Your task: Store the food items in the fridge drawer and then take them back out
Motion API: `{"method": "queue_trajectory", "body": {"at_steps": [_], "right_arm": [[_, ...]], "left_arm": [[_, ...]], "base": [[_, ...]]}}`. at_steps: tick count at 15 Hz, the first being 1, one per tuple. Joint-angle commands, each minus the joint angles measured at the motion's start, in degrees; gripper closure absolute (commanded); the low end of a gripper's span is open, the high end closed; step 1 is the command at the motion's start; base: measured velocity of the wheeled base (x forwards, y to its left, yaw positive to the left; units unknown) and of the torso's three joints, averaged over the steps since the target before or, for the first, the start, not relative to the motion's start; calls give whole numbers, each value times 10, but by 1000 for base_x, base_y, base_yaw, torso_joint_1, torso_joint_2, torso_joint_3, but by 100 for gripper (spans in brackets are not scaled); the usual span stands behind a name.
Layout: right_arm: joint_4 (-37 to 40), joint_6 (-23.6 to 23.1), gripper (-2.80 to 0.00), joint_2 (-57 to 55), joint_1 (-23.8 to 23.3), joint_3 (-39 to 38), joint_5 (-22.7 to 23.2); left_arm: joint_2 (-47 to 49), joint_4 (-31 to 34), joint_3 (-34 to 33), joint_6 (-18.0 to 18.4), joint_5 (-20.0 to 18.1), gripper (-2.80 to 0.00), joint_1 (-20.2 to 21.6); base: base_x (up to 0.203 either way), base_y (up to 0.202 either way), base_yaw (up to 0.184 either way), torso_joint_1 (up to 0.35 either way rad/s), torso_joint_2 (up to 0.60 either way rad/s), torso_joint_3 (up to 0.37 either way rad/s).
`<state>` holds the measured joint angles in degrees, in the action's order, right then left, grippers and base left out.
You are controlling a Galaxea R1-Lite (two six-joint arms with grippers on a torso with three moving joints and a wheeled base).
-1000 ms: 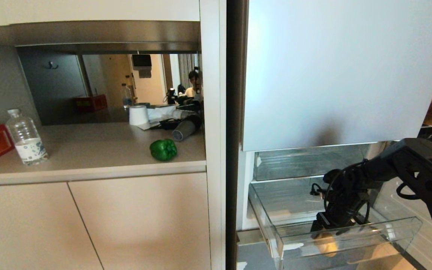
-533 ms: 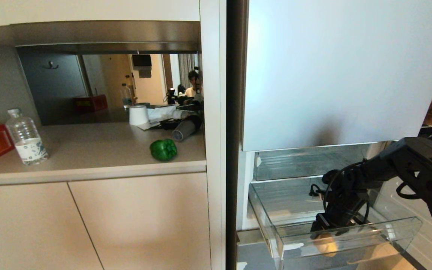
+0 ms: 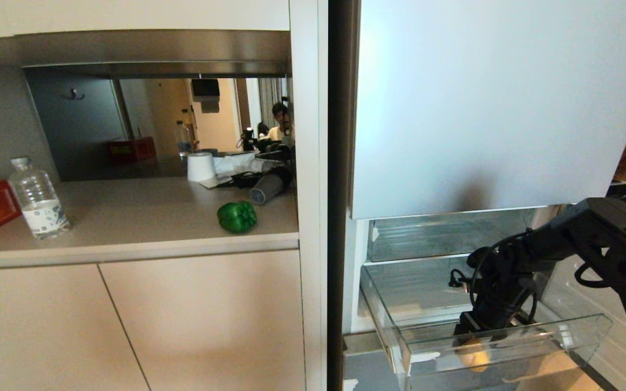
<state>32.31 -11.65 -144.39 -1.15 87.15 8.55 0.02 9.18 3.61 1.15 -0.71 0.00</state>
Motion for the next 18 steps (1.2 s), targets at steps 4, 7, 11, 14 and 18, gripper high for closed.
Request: {"method": "queue_trajectory", "body": {"at_steps": [4,7,11,14,18], "right_arm": [[2,1,-280,-21,0,13,1],[2,2,-280,-26,1,23,1],[2,3,-280,-30,0,36,0],[3,4,-280,-34,0,36,-1],[4,3,-280,-36,1,36,-13]], "left_arm": [[-1,0,0,0,0,0,0],[-1,0,0,0,0,0,0],[-1,0,0,0,0,0,0],[-1,1,0,0,0,0,0],[-1,0,0,0,0,0,0]], "base": [[0,0,0,0,0,0],[0,0,0,0,0,0],[0,0,0,0,0,0],[0,0,0,0,0,0],[0,0,0,0,0,0]]}}
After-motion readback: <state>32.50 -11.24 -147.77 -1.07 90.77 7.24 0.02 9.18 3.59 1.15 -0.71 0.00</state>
